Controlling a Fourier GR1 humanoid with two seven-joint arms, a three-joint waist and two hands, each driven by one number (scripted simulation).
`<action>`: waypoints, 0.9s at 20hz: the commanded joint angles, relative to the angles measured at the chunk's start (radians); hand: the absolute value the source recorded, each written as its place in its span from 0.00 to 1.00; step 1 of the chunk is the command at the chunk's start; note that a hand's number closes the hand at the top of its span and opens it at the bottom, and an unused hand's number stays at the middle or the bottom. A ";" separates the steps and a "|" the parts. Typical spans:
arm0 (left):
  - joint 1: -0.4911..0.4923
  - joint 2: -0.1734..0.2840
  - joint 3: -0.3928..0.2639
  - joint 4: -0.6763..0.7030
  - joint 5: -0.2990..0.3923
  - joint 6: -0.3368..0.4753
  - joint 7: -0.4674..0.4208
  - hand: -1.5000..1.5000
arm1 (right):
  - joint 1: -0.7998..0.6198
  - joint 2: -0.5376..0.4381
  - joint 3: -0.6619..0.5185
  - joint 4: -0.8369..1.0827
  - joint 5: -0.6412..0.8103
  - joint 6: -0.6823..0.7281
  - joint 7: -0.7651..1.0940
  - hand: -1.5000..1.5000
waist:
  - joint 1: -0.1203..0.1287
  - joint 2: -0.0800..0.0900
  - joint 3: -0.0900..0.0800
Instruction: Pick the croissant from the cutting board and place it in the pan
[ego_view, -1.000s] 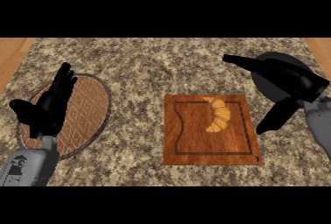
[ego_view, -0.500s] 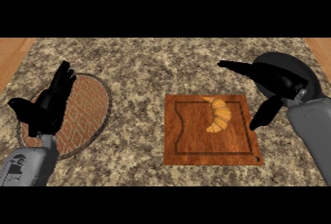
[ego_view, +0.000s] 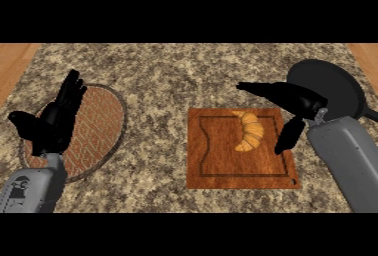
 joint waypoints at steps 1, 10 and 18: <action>-0.006 -0.007 0.007 -0.031 -0.013 0.001 0.020 0.50 | 0.062 0.023 0.035 -0.006 0.090 -0.042 -0.032 0.00 | -0.001 0.000 0.000; -0.011 -0.038 0.012 0.040 -0.031 -0.016 -0.029 0.50 | -0.040 0.070 0.057 0.056 0.226 0.021 0.059 0.00 | 0.000 0.000 0.000; -0.009 -0.043 0.039 0.068 -0.044 -0.037 -0.058 0.50 | -0.028 0.093 0.042 0.169 0.335 -0.033 -0.032 0.00 | 0.000 0.001 0.000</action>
